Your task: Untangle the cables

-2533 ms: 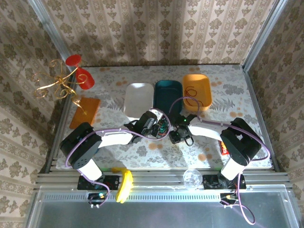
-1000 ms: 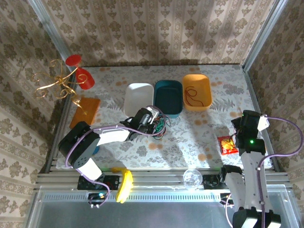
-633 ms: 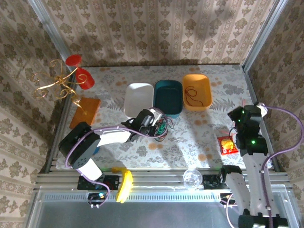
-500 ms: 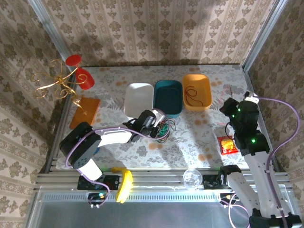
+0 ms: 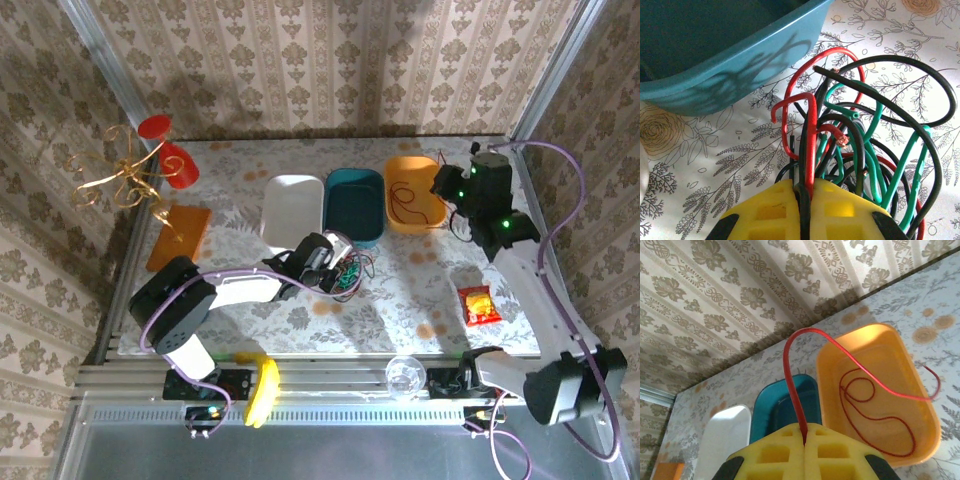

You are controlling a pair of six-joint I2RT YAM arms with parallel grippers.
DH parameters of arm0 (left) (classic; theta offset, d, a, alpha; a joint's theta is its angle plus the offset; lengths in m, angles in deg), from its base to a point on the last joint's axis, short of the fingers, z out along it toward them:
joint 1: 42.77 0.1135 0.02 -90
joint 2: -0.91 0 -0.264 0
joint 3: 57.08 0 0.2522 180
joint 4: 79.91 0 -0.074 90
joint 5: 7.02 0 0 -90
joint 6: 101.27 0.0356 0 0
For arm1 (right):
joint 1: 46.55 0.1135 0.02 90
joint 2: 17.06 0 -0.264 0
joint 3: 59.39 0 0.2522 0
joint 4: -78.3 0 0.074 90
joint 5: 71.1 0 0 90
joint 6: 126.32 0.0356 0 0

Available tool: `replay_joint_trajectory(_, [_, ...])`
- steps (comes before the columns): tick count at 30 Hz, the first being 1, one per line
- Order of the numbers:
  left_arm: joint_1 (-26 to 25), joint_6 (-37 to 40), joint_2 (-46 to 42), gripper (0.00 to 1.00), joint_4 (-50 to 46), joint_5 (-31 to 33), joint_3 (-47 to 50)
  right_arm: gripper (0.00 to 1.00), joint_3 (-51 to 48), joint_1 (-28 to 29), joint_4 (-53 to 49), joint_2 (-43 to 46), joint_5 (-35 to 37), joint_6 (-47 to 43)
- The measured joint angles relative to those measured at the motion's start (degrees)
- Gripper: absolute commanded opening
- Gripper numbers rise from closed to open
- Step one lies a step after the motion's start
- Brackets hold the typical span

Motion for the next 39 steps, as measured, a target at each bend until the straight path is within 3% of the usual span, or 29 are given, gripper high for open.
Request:
replay_joint_trajectory(10, [-1.4,0.7,0.0,0.0,0.4,1.5,0.0,0.0,9.9,-1.9,-0.7,-15.1,-5.2,1.2])
replay_joint_trajectory(20, [-1.8,1.4,-0.3,0.0,1.3,2.8,0.8,0.0,13.6,-4.4,0.3,-26.9,-14.2,6.0])
replay_joint_trajectory(24, [-1.8,1.4,-0.5,0.0,1.3,3.0,1.0,0.0,11.6,-2.3,0.9,-24.0,-9.9,4.7])
replay_joint_trajectory(32, [-1.8,1.6,-0.5,0.0,1.2,2.8,0.9,0.0,6.2,4.7,3.1,-7.1,5.5,-3.6])
replay_joint_trajectory(39, [-1.9,1.6,-0.5,0.0,1.2,2.8,0.9,0.0,3.3,4.7,4.9,-2.4,8.6,-7.6])
